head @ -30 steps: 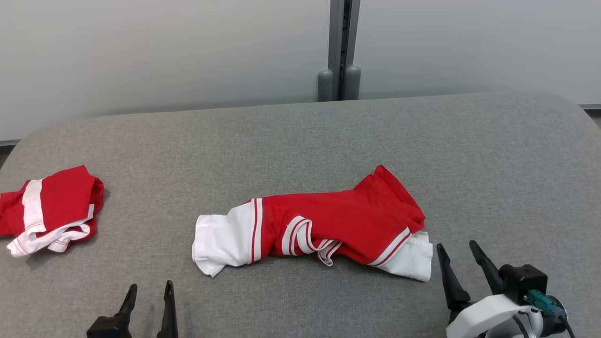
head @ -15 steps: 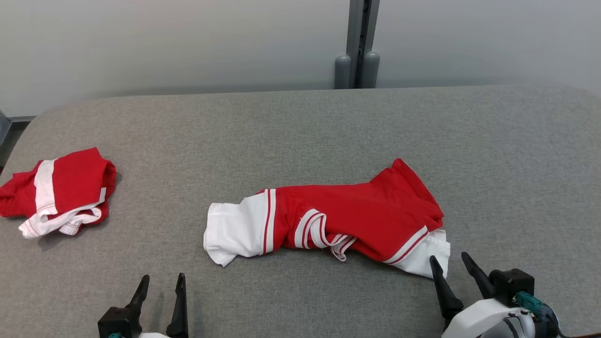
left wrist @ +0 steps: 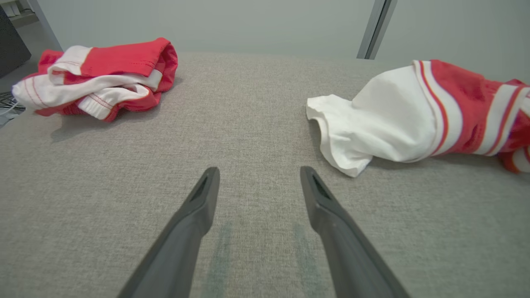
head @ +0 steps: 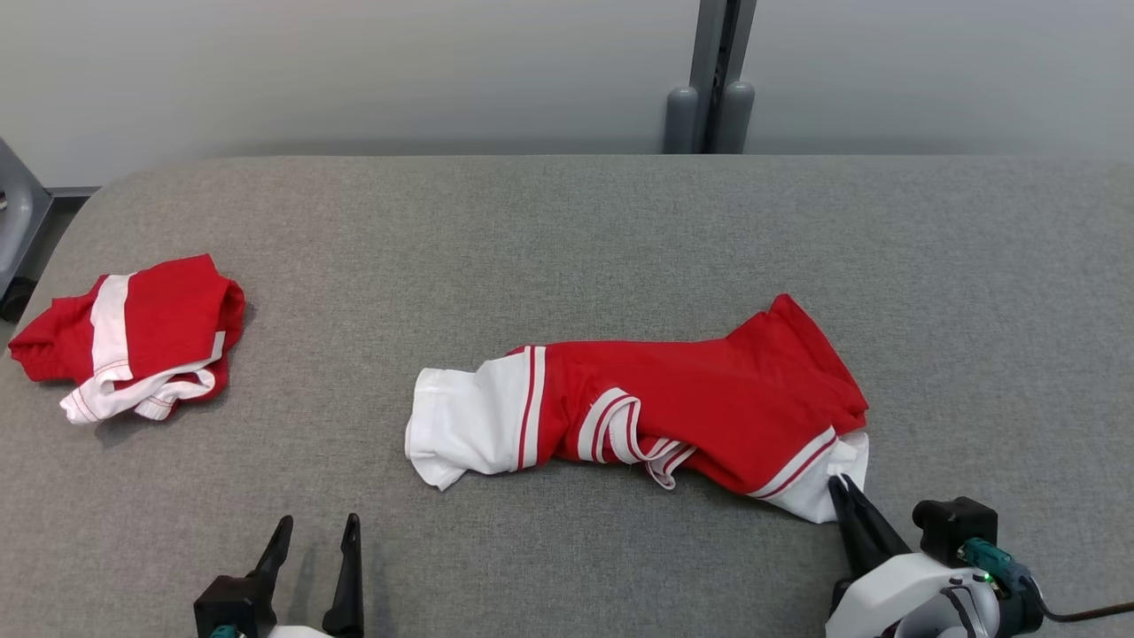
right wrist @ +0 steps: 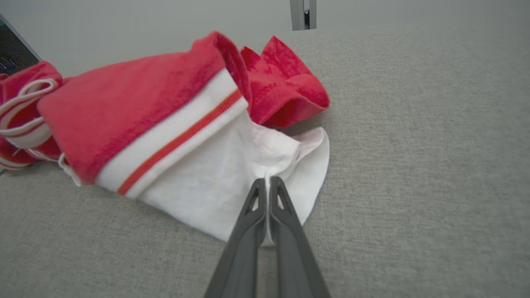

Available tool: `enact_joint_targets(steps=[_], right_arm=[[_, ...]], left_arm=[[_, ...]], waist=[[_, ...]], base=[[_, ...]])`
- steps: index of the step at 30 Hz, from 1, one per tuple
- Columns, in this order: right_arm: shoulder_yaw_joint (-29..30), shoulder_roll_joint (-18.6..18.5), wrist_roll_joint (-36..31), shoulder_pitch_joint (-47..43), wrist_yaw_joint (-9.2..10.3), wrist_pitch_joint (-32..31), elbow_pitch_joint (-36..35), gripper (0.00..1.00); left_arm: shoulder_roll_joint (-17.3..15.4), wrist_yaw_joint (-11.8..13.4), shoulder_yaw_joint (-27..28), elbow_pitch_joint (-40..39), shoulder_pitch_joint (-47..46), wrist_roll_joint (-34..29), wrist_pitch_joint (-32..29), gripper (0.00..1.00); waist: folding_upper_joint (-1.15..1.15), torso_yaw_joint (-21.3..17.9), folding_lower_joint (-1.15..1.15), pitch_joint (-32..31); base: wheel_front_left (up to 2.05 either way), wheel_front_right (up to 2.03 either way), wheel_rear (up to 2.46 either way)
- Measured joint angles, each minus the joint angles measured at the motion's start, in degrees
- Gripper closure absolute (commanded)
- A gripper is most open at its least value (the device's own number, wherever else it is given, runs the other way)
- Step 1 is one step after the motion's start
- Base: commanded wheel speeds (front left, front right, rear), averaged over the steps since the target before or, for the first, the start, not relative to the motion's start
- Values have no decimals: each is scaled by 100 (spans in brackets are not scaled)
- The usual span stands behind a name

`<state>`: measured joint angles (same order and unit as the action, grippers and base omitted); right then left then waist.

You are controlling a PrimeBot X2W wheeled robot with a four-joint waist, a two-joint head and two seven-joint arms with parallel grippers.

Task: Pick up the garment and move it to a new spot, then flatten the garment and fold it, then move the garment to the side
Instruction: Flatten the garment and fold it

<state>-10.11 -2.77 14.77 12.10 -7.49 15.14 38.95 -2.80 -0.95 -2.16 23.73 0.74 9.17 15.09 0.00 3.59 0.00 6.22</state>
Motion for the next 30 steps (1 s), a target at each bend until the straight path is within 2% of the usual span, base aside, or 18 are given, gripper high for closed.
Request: enact_joint_targets(steps=[4, 12, 18, 22, 30], right_arm=[[-16, -31, 82, -55, 0, -1, -358, 100], [-153, -44, 265, -52, 0, -1, -1920, 100], [-354, -242, 370, 543, -1, -1, -2844, 100], [-365, -431, 474, 1189, 0, 0, -3064, 100], [-521, -667, 498, 2079, 0, -1, -2997, 100]], left_arm=[[0, 2, -69, 19, 1, 66, 0, 0], [2, 0, -176, 55, 1, 138, 0, 0], [2, 2, -220, 119, 26, 156, 0, 0], [2, 1, -242, 148, 73, 169, 1, 0], [1, 12, -308, 170, 103, 265, 0, 0]], waist=[[0, -48, 0, -53], [0, -158, 0, -225], [0, -214, 0, -410], [0, -220, 0, -502], [0, -122, 0, -530]], base=[[0, 0, 0], [0, 0, 0], [0, 0, 0], [0, 0, 0], [0, 0, 0]])
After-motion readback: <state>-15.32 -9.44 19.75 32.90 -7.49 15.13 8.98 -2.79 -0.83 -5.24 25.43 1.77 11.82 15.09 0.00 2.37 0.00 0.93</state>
